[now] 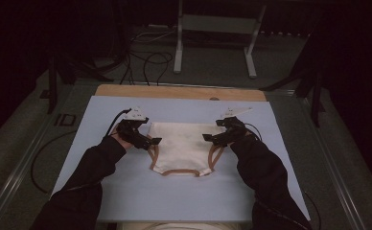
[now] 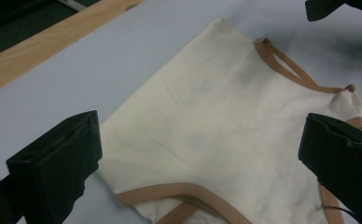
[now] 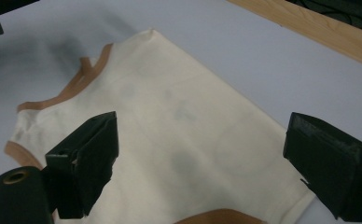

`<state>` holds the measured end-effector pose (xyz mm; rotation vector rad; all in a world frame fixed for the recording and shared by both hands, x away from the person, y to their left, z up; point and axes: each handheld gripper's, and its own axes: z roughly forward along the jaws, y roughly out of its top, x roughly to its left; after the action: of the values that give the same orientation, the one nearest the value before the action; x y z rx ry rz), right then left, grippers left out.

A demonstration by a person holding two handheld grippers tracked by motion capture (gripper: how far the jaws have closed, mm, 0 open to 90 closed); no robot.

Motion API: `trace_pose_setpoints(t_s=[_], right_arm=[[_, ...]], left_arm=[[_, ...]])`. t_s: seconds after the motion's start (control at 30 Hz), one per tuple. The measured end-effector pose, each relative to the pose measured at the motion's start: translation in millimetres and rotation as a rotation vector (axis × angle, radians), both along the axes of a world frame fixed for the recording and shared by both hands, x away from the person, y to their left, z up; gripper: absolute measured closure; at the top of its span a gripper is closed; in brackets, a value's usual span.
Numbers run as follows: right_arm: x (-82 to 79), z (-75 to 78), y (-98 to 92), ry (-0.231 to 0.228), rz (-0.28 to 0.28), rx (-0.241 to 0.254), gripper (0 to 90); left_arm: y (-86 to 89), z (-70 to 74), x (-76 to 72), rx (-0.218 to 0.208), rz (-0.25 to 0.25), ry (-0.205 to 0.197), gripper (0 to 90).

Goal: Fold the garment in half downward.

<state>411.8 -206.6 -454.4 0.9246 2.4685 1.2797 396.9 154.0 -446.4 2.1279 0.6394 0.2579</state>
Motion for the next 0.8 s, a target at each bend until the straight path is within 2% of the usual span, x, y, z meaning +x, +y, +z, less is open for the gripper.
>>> trace_pose_setpoints(t_s=[0.27,0.4,0.47,0.6,0.8], right_arm=[[-7.2,11.4,16.6,-0.012,0.047,0.005,9.9],[-6.7,13.8,25.3,-0.019,0.067,-0.004,9.9],[-6.2,15.2,31.1,-0.024,0.078,-0.003,9.9],[-3.9,16.1,41.3,-0.023,0.094,-0.001,9.9],[1.2,18.4,55.6,-0.026,0.116,-0.002,9.9]], left_arm=[[-3.3,5.1,-18.9,-0.006,-0.034,-0.002,0.0],[-4.6,7.6,-30.9,0.010,-0.052,-0.017,0.0],[-4.8,8.4,-36.6,0.004,-0.058,-0.019,0.0],[-5.6,9.7,-45.9,0.030,-0.069,-0.018,0.0],[-5.6,7.2,-59.4,0.006,-0.088,-0.033,0.0]])
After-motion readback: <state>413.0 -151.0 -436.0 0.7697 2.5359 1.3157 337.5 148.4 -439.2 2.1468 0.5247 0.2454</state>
